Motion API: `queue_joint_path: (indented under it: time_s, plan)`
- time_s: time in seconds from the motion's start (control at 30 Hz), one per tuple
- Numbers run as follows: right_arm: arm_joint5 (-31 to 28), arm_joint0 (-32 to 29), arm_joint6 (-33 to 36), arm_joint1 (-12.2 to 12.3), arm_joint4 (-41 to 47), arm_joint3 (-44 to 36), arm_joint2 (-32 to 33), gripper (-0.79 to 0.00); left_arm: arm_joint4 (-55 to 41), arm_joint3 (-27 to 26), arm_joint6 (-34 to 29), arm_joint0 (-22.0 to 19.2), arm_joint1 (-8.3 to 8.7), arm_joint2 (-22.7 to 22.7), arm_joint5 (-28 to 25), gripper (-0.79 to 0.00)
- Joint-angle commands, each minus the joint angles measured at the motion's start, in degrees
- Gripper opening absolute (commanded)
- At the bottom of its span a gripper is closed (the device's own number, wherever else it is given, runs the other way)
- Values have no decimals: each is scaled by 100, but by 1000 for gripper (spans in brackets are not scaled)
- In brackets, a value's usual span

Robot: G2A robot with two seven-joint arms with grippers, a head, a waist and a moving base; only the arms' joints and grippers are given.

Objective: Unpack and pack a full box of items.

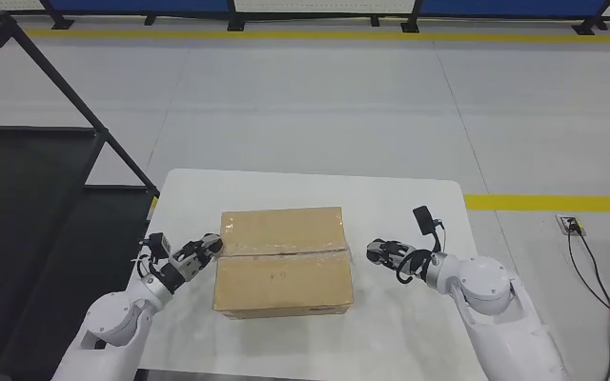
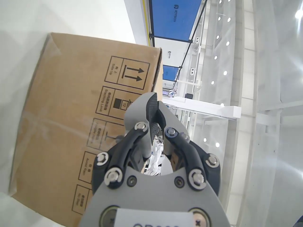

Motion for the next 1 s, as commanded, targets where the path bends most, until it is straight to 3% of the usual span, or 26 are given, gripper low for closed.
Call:
queue_joint_path:
  time_s: [0.0,0.6,0.77,0.93,0.97]
  plan:
    - [11,46,15,9,-3,19,-27,-785,-125,-9,-2,55,1,-72,-90,-785]
    - [25,253,19,99,67,102,-85,-785,91,265,28,-39,-9,49,65,-785]
    - [-194,256,-83,140,312,225,151,-785,-56,298,219,7,7,-187,-31,-785]
    - [-714,292,-172,191,753,539,549,-785,-192,-103,518,318,40,-583,-223,-785]
    - [-834,314,-185,202,800,620,609,-708,-229,-215,579,396,43,-649,-241,-785]
